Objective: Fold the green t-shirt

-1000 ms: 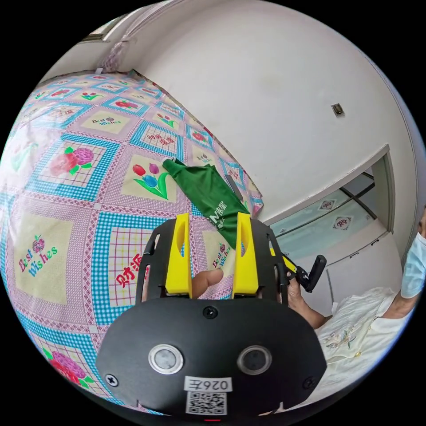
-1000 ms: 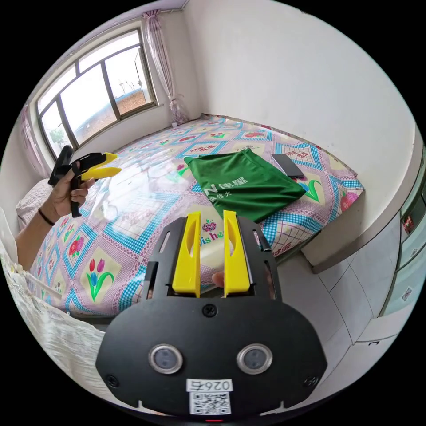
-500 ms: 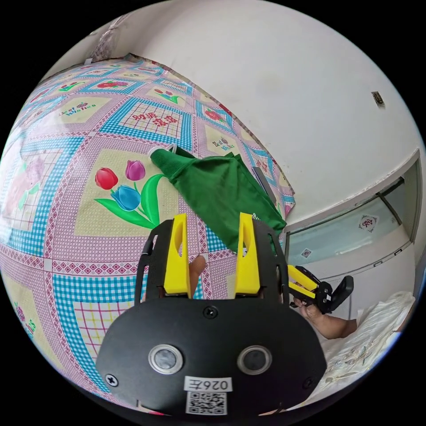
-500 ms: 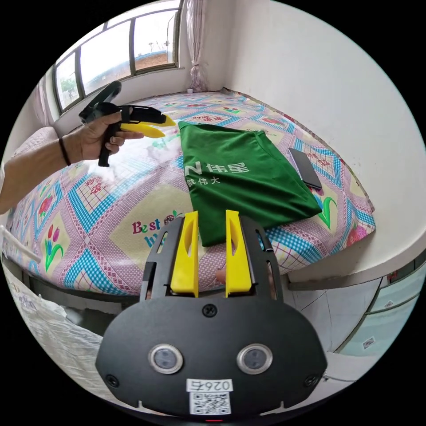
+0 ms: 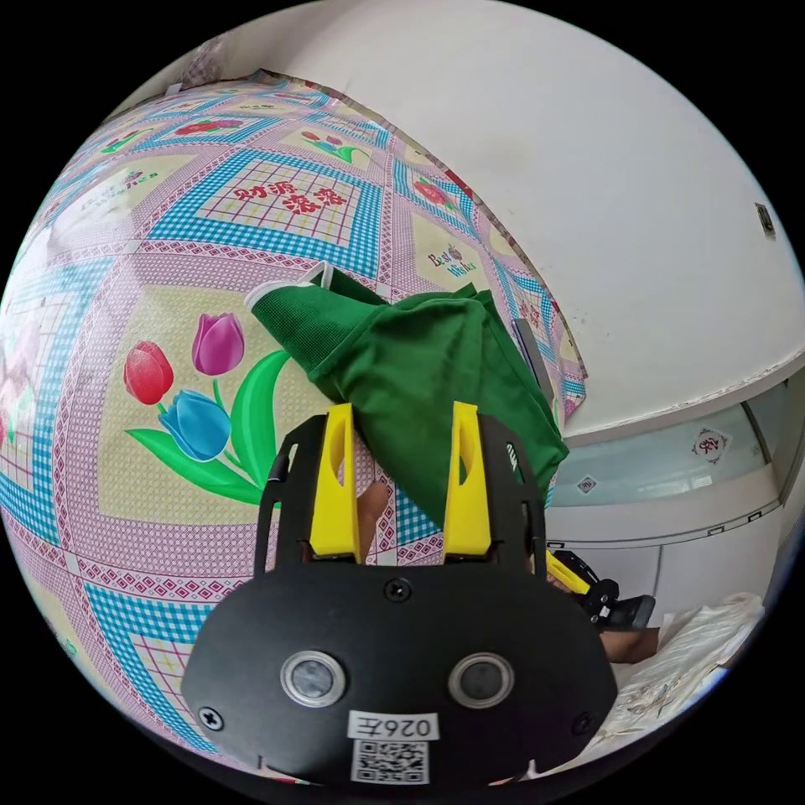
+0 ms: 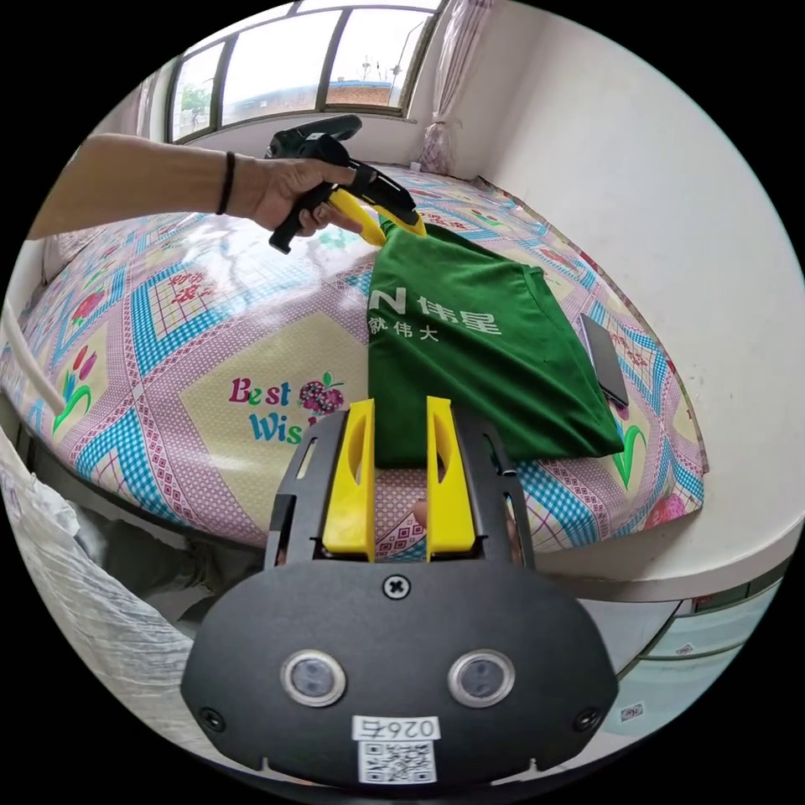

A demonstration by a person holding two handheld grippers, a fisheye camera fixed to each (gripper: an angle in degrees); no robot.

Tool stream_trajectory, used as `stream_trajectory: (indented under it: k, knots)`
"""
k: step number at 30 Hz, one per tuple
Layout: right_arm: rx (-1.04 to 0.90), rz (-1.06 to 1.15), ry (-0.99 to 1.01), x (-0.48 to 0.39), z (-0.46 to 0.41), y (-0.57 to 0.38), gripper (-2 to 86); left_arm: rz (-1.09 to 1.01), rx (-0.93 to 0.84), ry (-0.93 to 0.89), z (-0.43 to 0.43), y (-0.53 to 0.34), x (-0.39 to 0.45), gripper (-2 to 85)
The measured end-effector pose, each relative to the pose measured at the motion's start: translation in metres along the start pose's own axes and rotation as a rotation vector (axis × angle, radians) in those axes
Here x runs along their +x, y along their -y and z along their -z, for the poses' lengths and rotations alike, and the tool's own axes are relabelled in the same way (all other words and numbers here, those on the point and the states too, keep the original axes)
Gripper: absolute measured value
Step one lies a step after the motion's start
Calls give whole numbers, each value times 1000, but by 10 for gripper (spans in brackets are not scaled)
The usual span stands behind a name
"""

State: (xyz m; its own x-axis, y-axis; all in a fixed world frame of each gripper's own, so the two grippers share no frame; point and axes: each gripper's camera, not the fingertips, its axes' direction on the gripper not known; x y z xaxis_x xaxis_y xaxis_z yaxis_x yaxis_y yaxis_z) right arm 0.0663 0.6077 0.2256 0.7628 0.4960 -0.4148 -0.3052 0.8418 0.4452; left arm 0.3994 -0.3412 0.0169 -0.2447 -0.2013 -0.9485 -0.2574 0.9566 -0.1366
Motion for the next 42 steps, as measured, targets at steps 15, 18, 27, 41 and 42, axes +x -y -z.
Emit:
stream_trajectory:
  k: [15, 18, 27, 41, 42]
  knots:
    - [-47, -6, 122, 41, 6, 7, -13, 15, -10, -2, 52, -16, -13, 58]
    - [-29, 1, 185, 39, 18, 12, -13, 25, 4, -1, 81, -33, -26, 58]
    - [-6, 112, 414, -44, 37, 46, -13, 155, 55, 90, 215, -142, -109, 60]
    - [-34, 310, 671, -216, 51, 120, -13, 341, 133, 140, 389, -291, -230, 62]
    - [-46, 302, 684, -224, 47, 128, -13, 331, 134, 143, 395, -289, -234, 62]
